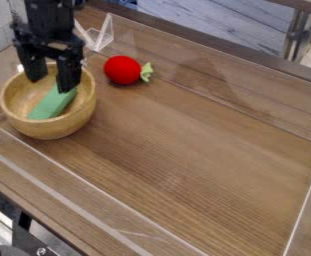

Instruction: Remove the green block from the brown bowl and put it on the table

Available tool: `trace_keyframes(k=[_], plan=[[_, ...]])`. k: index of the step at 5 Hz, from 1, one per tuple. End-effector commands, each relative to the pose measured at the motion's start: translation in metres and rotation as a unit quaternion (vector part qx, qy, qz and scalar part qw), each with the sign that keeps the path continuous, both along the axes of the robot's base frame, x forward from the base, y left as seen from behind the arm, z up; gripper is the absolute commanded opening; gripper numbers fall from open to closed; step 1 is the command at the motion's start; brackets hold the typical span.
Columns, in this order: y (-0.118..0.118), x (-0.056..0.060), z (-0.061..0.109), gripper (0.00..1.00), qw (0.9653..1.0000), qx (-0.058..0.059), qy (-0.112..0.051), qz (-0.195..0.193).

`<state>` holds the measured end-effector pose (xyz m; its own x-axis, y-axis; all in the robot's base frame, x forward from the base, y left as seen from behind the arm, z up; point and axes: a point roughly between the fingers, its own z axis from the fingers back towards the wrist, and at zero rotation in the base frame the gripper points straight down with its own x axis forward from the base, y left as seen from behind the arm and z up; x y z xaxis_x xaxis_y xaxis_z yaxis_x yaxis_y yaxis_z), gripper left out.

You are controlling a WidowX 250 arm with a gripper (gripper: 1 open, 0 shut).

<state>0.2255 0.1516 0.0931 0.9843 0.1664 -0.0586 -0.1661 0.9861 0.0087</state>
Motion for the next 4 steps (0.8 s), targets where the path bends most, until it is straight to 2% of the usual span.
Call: trace_keyframes(k=[1,3,4], plan=[[0.012,0.005,-0.008,1.0,0.9994,0.012,-0.015,0.03],[0.009,0.006,-0.024,1.0,0.9984,0.018,-0.021,0.049],[0.01,0.014,-0.025,1.0,0.9986,0.02,-0.022,0.045]])
